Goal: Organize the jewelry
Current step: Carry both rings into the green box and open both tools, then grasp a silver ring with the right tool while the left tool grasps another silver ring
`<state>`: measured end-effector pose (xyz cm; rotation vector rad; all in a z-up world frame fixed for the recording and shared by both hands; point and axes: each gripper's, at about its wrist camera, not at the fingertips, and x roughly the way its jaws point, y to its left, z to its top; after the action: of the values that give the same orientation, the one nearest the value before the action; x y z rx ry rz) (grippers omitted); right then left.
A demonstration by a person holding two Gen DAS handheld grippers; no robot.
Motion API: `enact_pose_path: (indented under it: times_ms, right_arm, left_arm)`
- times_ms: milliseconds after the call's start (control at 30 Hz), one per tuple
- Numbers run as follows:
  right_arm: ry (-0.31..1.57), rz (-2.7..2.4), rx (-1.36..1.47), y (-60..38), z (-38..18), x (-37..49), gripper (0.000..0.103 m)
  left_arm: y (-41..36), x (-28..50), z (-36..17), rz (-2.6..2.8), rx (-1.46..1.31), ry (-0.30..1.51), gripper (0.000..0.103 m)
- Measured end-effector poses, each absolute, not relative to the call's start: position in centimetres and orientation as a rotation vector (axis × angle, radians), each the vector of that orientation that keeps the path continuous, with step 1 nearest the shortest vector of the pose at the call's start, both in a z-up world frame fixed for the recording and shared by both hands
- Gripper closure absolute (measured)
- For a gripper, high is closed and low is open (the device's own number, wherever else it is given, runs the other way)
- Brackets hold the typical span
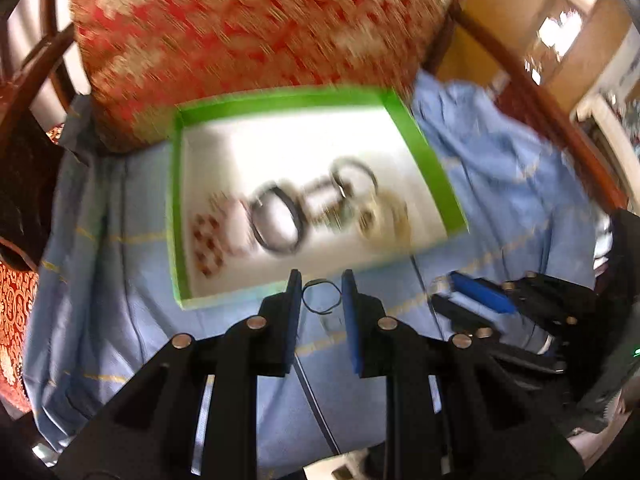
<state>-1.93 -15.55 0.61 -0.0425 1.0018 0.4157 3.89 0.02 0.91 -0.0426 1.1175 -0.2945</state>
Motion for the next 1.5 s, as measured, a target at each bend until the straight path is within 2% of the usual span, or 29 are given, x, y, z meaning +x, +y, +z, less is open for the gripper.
enact_pose_path:
  times_ms: [133, 300, 500, 567, 633, 733, 867, 967, 1100, 1300, 1367, 1433, 1500]
  right_arm:
    - [0.965, 0.427, -0.011, -15.5, 1.4, 2.4, 0.082]
    - [1.023, 0.343, 0.031, -15.7, -2.1, 8.0, 0.082]
    - [1.11, 0.25, 0.064, -16.1, -5.7, 12.6, 0.082]
    - [1.107, 0.241, 0.04, -15.9, -6.0, 12.9, 0.076]
    - [1.081, 0.253, 0.045, -16.0, -5.4, 12.2, 0.05]
    - [1.022, 0.308, 0.073, -16.3, -3.2, 9.8, 0.047]
    - [0.992, 0.522, 0.136, -16.3, -0.5, 4.2, 0.047]
    - [1.01, 0.653, 0.075, -14.4, -1.0, 0.0, 0.055]
    - [1.093, 0.657, -0.088, -10.7, -5.5, -1.8, 0.063]
    - [1.166, 0.615, -0.119, -7.9, -9.2, -1.4, 0.064]
    - [1.167, 0.586, -0.14, -7.6, -9.6, -1.4, 0.073]
    - [1.169, 0.557, -0.169, -7.6, -9.7, -1.1, 0.095]
    - [1.186, 0.561, -0.141, -8.1, -9.8, -0.9, 0.096]
  left_arm:
    - [1.7, 7.9, 0.2, -0.245, -0.101, 1.129, 0.082]
    - [2.8, 11.6, -4.2, -0.174, -0.141, 1.22, 0.082]
    - [3.5, 13.2, -5.5, -0.119, -0.135, 1.239, 0.082]
    - [3.3, 13.4, -5.7, -0.108, -0.116, 1.242, 0.082]
    - [3.3, 13.3, -5.5, -0.111, -0.109, 1.238, 0.079]
    - [3.2, 12.8, -4.6, -0.127, -0.129, 1.234, 0.071]
    - [2.9, 10.3, -3.2, -0.182, -0.141, 1.26, 0.071]
    - [2.5, 7.3, -3.2, -0.224, -0.137, 1.279, 0.071]
    - [1.9, 4.3, -4.0, -0.267, -0.103, 1.283, 0.066]
    - [2.7, 3.9, -6.7, -0.227, -0.108, 1.365, 0.064]
    - [2.6, 3.9, -7.2, -0.226, -0.101, 1.378, 0.06]
    - [2.1, 4.1, -7.6, -0.221, -0.083, 1.397, 0.06]
    - [1.3, 4.3, -8.3, -0.226, -0.062, 1.411, 0.06]
